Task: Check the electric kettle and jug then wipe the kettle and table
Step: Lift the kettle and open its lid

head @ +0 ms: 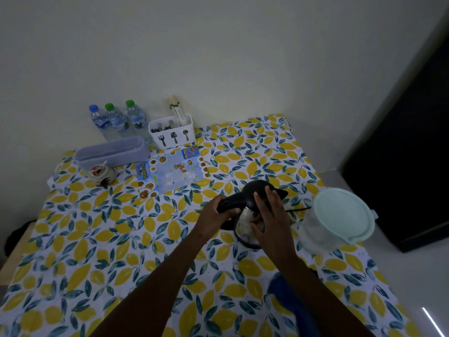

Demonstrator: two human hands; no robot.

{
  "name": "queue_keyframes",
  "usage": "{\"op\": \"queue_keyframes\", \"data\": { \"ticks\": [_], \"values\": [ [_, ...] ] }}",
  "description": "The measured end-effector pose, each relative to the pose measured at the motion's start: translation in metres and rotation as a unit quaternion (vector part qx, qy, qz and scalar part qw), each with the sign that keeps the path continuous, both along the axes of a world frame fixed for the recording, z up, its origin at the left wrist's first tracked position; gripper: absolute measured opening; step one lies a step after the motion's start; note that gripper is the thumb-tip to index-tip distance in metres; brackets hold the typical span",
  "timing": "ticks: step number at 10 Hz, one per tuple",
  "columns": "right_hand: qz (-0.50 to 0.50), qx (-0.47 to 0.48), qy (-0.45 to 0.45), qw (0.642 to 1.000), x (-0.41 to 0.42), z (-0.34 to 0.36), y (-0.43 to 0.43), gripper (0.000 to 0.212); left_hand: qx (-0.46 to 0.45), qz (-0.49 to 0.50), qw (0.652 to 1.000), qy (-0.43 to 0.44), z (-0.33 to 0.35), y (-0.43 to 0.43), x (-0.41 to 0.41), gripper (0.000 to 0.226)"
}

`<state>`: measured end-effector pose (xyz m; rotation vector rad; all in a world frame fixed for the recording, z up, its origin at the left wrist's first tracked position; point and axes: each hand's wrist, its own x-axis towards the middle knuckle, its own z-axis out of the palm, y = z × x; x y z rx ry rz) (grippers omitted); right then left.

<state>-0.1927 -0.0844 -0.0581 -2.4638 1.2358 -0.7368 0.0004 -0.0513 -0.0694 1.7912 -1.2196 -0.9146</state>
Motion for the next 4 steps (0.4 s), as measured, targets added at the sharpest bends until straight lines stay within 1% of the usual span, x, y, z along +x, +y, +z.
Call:
{"op": "queue_keyframes", "data": {
  "ticks": [1, 2, 3, 4],
  "values": [
    [-0.002, -0.006, -0.016, 1.000, -0.001, -0.004, 0.003, 0.086, 0.001, -0.007, 0.999, -0.048, 0.001, 0.004, -0.005, 0.042],
    [-0.005, -0.014, -0.013, 1.000, -0.003, -0.006, 0.004, 0.087, -0.004, -0.010, 0.998, -0.068, 0.005, 0.009, -0.008, 0.038],
    [-0.030, -0.040, 0.007, 0.999, 0.001, 0.005, 0.007, 0.077, -0.029, -0.028, 0.991, -0.131, 0.020, 0.024, -0.006, 0.044],
    [-0.029, -0.065, 0.022, 0.997, 0.009, 0.015, 0.005, 0.066, -0.042, -0.018, 0.983, -0.178, 0.034, 0.030, 0.002, 0.057]
  ]
}}
